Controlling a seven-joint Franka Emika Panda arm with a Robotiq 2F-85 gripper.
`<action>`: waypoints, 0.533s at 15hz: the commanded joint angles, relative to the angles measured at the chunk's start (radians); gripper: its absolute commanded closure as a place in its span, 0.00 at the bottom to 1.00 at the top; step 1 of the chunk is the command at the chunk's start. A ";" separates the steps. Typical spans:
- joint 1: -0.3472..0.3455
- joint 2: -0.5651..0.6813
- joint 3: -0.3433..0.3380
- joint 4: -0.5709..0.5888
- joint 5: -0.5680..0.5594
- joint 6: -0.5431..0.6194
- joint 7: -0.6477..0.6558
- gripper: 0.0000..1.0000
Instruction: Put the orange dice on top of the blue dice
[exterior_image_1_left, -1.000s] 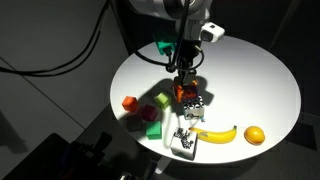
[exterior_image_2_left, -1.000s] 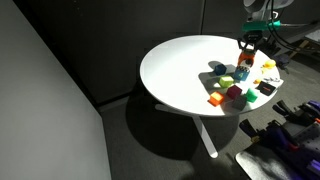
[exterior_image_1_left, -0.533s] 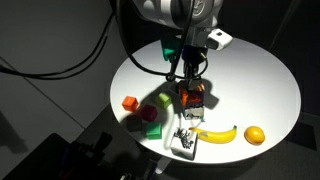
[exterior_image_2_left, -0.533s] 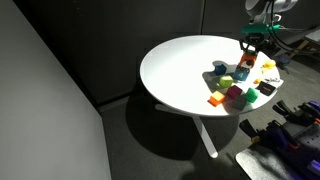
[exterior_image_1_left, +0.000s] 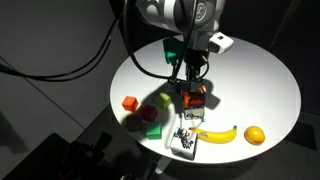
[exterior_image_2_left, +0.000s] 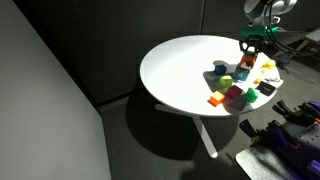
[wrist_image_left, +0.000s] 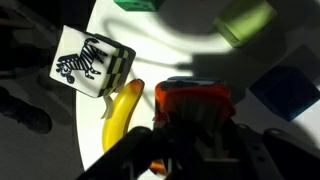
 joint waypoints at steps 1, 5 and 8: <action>-0.009 0.014 0.008 0.026 0.019 0.005 0.008 0.85; -0.003 0.013 0.011 0.021 0.017 0.011 0.011 0.85; 0.004 0.015 0.013 0.015 0.012 0.015 0.013 0.85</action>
